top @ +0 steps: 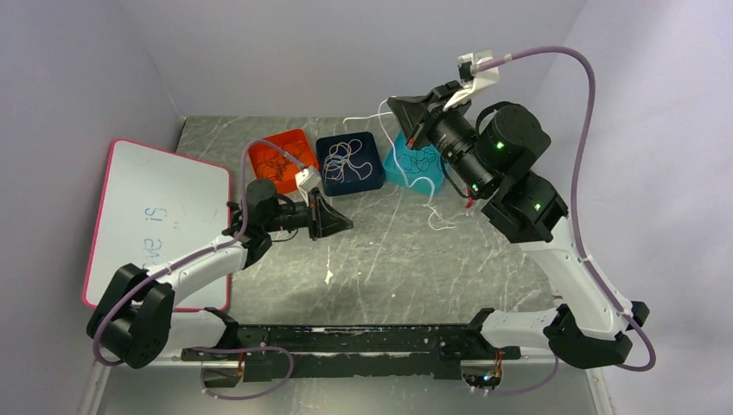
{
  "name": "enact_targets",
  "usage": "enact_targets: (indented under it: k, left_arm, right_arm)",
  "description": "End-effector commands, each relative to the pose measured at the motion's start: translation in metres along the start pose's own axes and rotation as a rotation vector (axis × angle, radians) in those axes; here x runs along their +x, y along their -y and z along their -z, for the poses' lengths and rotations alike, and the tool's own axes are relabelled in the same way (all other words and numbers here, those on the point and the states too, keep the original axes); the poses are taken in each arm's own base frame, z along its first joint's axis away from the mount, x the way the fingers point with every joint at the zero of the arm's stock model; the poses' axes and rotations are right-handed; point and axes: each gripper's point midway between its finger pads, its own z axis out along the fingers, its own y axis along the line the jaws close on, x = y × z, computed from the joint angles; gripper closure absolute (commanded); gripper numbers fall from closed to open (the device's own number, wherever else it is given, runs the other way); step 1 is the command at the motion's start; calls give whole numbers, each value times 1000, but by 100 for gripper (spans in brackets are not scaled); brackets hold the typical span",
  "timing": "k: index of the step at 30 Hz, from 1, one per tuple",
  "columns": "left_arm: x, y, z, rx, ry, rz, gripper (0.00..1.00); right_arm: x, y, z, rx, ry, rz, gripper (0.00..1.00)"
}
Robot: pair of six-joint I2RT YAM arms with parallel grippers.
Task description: Untangle the cables
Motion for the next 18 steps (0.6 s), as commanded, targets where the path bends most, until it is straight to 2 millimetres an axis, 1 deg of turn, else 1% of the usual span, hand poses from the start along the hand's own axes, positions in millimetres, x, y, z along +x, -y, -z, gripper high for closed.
enact_targets:
  k: [1, 3, 4, 7, 9, 12, 15, 16, 18]
  left_arm:
    - [10, -1, -1, 0, -19, -7, 91]
    - [12, -7, 0, -40, -19, 3, 91]
    - [13, -14, 1, -80, -18, 12, 91]
    - [17, -38, 10, -253, -12, 60, 90]
    - [17, -56, 21, -385, 3, 83, 88]
    - [12, -74, 43, -548, 44, 97, 82]
    - [4, -91, 72, -692, 85, 115, 71]
    - [2, -96, 83, -734, 97, 123, 69]
    - [1, -105, 104, -812, 112, 143, 64]
  right_arm:
    - [-18, 7, 3, 35, 45, 29, 100]
    - [-15, 11, 3, 52, 39, 38, 100]
    - [-13, 12, 2, 60, 33, 42, 100]
    - [-5, 21, -2, 107, 8, 53, 100]
    - [9, 29, -10, 157, -41, 73, 100]
    - [33, 38, -24, 200, -116, 102, 100]
    - [59, 49, -43, 210, -205, 116, 100]
    - [66, 51, -49, 206, -222, 116, 100]
    - [79, 63, -61, 215, -247, 111, 100]
